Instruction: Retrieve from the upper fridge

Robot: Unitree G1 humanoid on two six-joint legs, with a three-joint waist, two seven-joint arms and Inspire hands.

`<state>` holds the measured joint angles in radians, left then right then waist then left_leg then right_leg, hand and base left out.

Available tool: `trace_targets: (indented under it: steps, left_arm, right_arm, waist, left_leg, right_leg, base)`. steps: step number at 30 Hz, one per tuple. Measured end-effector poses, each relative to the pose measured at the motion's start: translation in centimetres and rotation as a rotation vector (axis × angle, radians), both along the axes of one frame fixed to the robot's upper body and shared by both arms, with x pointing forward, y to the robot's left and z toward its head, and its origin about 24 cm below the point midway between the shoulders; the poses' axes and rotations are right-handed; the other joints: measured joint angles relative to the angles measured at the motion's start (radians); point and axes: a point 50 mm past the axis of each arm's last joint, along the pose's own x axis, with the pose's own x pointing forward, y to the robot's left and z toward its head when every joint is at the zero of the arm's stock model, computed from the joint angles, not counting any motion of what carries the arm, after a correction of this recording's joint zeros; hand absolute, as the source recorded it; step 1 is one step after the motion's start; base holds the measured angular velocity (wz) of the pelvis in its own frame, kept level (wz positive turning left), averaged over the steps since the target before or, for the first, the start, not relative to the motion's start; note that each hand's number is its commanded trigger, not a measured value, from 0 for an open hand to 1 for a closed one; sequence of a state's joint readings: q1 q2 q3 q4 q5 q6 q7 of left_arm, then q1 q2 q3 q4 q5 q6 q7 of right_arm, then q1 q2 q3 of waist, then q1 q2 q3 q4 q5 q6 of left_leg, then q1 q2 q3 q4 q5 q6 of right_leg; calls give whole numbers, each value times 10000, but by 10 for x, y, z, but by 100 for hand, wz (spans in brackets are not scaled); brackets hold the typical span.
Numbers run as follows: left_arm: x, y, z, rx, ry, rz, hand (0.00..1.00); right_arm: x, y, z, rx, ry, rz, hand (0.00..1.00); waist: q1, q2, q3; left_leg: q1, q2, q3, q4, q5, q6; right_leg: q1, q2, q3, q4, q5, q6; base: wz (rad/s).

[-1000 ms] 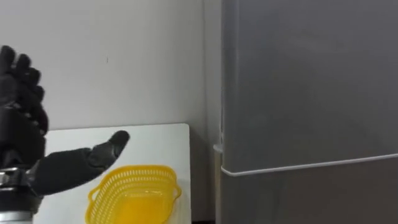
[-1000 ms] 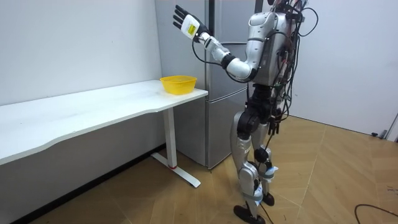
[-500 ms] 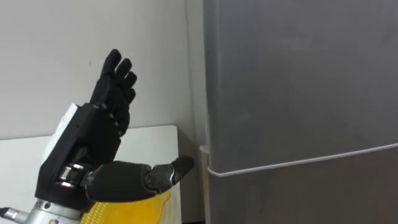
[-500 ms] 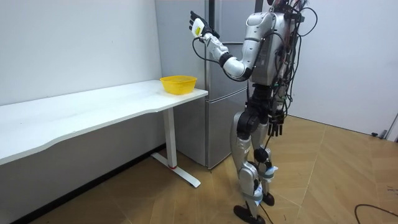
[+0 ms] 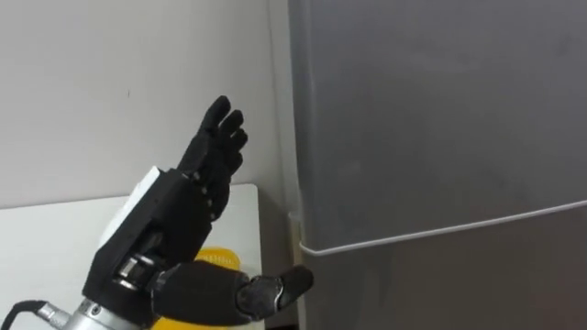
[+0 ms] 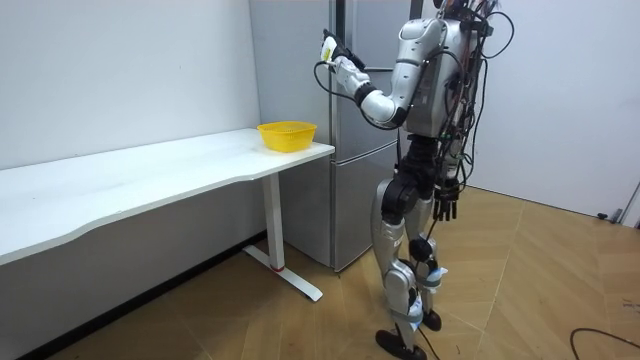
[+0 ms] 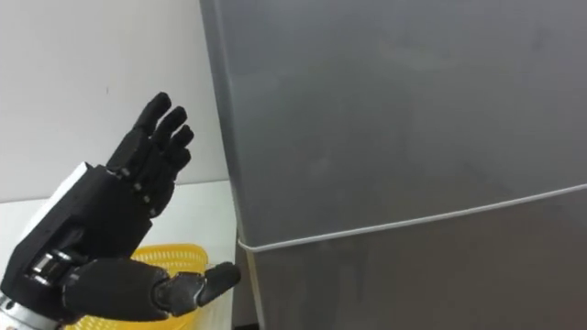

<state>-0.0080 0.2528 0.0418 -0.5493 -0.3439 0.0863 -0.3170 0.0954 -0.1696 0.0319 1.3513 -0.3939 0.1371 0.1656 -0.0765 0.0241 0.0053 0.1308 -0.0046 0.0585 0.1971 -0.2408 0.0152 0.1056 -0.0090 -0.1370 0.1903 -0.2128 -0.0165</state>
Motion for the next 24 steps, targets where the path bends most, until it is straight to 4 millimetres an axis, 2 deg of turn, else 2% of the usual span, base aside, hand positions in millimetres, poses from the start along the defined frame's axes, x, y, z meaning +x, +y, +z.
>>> trace_targets:
  steps: [4,8,19,20,21,22,24]
  left_arm:
    - [-1,-12,-3,-8,131,-783,0]
    - [-3,-23,-6,-252,300,-1613,0]
    - [-5,-30,-8,-284,407,-2106,0]
    - [-5,-30,-8,-276,403,-2138,27]
    - [-5,-30,-8,-262,398,-2173,82]
    - [-5,-30,-8,-227,387,-2247,100]
    - [-6,-31,-8,-209,382,-2289,100]
  right_arm:
    - [6,0,0,-20,1,265,0]
    - [14,-1,0,-81,-282,319,0]
    - [19,-1,1,-159,-525,385,0]
    - [18,-1,1,-148,-516,377,0]
    - [17,-1,1,-142,-505,374,0]
    - [16,-1,0,-128,-462,361,0]
    - [14,-1,0,-69,-401,335,0]
  waist:
    - [15,34,-22]
    - [-17,33,-6]
    - [-23,71,29]
    - [-42,74,28]
    - [-43,75,27]
    - [-41,76,27]
    - [-41,78,25]
  left_leg:
    - [36,78,76,-43,0,0]
    - [82,86,71,-102,0,0]
    - [72,82,78,-102,0,0]
    - [71,84,80,-102,0,0]
    - [76,84,85,-102,0,0]
    - [91,85,98,-101,0,-1]
    - [116,84,108,-101,0,-1]
  right_leg:
    - [47,9,6,-2,10,-6]
    - [73,-6,88,-30,14,-10]
    - [73,12,52,-18,15,-12]
    - [78,7,40,-18,16,-14]
    - [86,8,35,-18,16,-14]
    - [105,8,24,-20,16,-14]
    - [143,6,-4,-28,16,-14]
  base:
    - [-5]
    - [-2]
    - [0]
    - [0]
    - [3]
    - [5]
    - [4]
